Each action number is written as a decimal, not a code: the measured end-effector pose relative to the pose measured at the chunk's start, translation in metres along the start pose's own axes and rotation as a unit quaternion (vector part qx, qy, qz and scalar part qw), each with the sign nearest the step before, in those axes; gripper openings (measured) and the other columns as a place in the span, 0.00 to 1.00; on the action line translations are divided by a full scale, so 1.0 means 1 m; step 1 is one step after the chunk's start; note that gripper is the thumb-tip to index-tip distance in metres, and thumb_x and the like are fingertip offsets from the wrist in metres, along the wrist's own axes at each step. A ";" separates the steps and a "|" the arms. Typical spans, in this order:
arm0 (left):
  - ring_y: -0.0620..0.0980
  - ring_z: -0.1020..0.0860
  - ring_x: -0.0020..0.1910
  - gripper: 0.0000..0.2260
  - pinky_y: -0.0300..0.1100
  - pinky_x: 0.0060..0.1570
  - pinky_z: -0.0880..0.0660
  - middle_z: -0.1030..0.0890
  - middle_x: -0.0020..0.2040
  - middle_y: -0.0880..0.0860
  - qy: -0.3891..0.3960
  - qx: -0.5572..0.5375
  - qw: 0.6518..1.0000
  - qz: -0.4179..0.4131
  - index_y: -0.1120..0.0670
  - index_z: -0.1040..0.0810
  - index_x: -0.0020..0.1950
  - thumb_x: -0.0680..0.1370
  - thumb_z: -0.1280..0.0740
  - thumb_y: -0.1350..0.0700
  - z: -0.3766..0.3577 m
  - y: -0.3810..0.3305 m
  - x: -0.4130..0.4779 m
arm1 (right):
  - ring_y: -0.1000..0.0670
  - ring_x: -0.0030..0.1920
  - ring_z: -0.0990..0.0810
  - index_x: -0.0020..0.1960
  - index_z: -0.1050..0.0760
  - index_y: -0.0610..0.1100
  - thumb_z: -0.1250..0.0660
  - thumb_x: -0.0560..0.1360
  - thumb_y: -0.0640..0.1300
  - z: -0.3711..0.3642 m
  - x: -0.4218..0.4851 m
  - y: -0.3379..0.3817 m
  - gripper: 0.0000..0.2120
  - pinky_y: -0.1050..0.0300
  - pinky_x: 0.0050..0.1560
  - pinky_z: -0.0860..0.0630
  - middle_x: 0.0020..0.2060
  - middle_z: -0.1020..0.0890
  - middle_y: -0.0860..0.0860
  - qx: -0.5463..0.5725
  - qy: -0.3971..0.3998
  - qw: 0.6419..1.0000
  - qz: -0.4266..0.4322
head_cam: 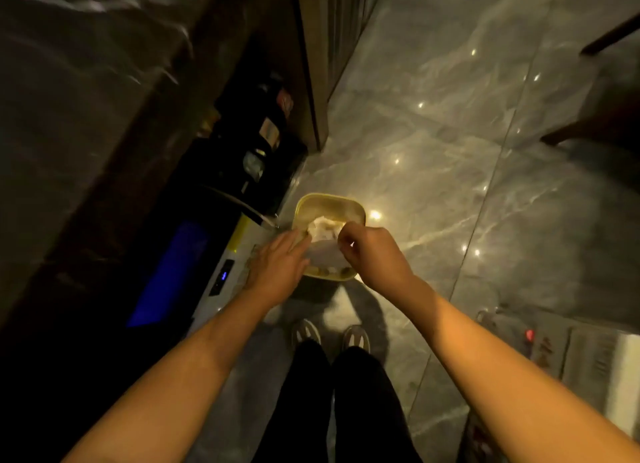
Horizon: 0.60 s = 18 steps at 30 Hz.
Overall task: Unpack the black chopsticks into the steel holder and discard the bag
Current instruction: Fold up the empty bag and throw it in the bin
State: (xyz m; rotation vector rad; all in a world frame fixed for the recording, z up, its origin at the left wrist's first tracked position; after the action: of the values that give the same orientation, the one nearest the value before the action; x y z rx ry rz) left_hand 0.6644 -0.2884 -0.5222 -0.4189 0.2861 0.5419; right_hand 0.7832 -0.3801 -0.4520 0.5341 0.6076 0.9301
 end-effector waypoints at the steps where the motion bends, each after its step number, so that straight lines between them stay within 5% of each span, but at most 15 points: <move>1: 0.56 0.43 0.72 0.21 0.51 0.70 0.44 0.41 0.74 0.57 0.019 0.011 1.000 0.002 0.52 0.41 0.70 0.77 0.42 0.53 -0.022 0.009 0.008 | 0.37 0.42 0.21 0.46 0.24 0.36 0.40 0.75 0.39 -0.016 0.008 -0.015 0.07 0.52 0.39 0.28 0.42 0.18 0.36 -0.008 0.009 1.000 0.004; 9: 0.51 0.60 0.74 0.26 0.50 0.71 0.60 0.58 0.76 0.54 0.114 0.115 0.985 0.055 0.53 0.61 0.71 0.79 0.53 0.47 -0.189 0.087 0.071 | 0.36 0.46 0.21 0.53 0.27 0.39 0.41 0.74 0.35 -0.179 0.063 -0.136 0.09 0.49 0.41 0.27 0.46 0.19 0.36 -0.115 0.115 0.985 0.055; 18: 0.55 0.60 0.74 0.30 0.49 0.71 0.62 0.58 0.75 0.59 0.077 0.083 0.991 0.073 0.60 0.61 0.71 0.78 0.50 0.46 -0.278 0.137 0.116 | 0.35 0.53 0.24 0.58 0.28 0.37 0.43 0.75 0.35 -0.336 0.130 -0.229 0.13 0.48 0.49 0.27 0.53 0.22 0.33 -0.136 0.205 0.969 0.021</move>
State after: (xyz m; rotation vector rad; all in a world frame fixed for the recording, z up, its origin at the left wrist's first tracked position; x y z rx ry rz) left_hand 0.6422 -0.2584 -0.8511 -0.2795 0.5100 0.6240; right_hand 0.7429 -0.3286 -0.8738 0.1055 0.8271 1.1541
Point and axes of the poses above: each hand's wrist, its own x-axis towards the middle knuckle, its own z-axis out of the back of the hand, y = z × x, the point moved 5 cm from there along x, towards the middle knuckle
